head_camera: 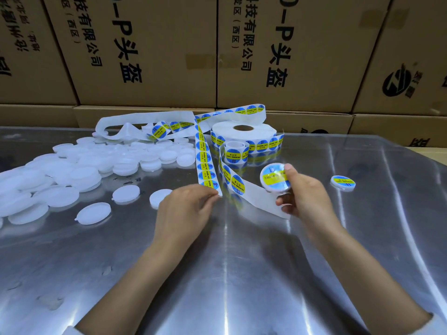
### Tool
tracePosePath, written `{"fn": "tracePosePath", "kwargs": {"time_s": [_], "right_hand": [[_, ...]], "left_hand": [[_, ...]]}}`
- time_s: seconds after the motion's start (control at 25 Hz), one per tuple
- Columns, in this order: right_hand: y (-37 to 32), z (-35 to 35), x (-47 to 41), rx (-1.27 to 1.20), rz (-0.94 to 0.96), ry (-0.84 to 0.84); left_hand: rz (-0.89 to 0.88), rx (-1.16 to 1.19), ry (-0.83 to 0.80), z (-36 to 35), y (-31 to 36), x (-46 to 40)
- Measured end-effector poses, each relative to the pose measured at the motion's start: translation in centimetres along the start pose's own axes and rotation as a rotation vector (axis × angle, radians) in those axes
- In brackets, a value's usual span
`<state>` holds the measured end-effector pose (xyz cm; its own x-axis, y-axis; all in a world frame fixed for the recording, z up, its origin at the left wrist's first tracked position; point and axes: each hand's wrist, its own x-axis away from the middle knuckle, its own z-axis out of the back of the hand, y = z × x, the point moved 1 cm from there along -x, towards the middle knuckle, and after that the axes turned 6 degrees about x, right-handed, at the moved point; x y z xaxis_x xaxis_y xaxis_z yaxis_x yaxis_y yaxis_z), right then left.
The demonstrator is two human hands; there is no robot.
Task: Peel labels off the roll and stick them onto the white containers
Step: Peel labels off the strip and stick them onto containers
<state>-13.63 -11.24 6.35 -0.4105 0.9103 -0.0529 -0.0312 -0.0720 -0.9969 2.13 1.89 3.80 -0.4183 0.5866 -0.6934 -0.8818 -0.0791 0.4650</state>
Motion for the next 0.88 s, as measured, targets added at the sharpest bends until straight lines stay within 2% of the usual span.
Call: {"fn": "tracePosePath", "kwargs": {"time_s": [0.08,0.24,0.28,0.44,0.52,0.64,0.72,0.88], "right_hand": [[0.0,0.8,-0.5,0.010,0.076,0.071],[1.4,3.1,-2.4,0.046,0.067,0.293],[2.1,3.6,-3.0,0.112,0.032,0.309],[4.5,4.2,-4.4,0.460,-0.139,0.195],[4.7,4.3,-4.5,0.637,-0.097,0.169],[4.0,4.2,-4.0,0.923,0.081,0.211],[3.8,4.0,-3.6,0.956,0.148,0.175],[4.7,3.5,-3.9,1.061,0.096,-0.009]], "left_hand": [[0.165,-0.154,-0.098,-0.3,-1.7,0.1],[0.439,-0.439,-0.443,-0.9,-3.5,0.7],[0.450,-0.438,-0.450,-1.1,-3.5,0.8],[0.305,-0.268,-0.269,-0.5,-2.1,0.5],[0.277,-0.206,-0.277,-0.5,-1.7,0.5],[0.269,-0.142,-0.270,-0.6,-1.7,0.5],[0.266,-0.133,-0.262,-0.7,-1.9,0.6],[0.261,-0.136,-0.264,-1.0,-2.1,0.7]]}}
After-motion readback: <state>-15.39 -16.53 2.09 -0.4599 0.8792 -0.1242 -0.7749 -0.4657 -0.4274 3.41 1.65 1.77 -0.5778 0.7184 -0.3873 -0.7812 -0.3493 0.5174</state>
